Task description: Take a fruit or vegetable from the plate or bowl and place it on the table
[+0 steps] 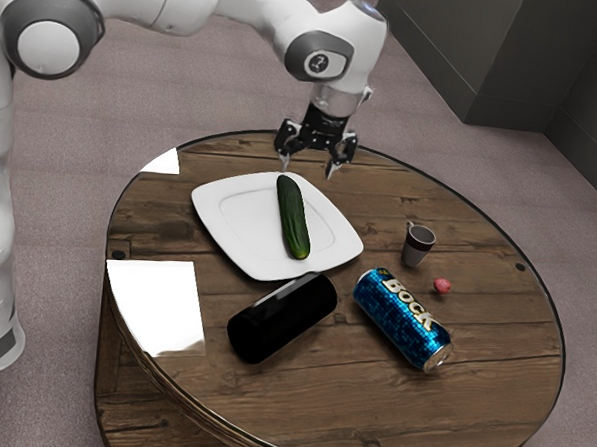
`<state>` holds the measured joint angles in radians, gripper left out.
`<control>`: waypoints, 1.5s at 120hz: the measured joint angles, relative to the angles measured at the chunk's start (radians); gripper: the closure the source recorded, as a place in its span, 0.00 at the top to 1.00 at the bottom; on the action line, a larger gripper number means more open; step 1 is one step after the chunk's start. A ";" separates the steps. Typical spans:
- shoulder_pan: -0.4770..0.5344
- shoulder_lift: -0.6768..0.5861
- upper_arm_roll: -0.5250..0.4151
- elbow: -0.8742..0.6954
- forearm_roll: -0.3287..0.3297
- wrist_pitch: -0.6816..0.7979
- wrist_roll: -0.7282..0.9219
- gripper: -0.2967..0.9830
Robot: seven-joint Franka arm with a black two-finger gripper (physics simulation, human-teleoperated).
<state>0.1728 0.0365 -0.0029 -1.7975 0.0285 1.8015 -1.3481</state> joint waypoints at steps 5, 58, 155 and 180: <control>0.000 -0.007 0.000 -0.039 0.000 0.042 -0.027 0.77; 0.021 -0.024 -0.023 -0.189 -0.001 0.280 -0.221 0.77; -0.013 -0.020 -0.042 -0.279 -0.001 0.377 -0.355 0.77; -0.015 -0.015 -0.042 -0.295 -0.001 0.396 -0.368 0.77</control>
<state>0.1576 0.0216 -0.0445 -2.0920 0.0276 2.1973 -1.7164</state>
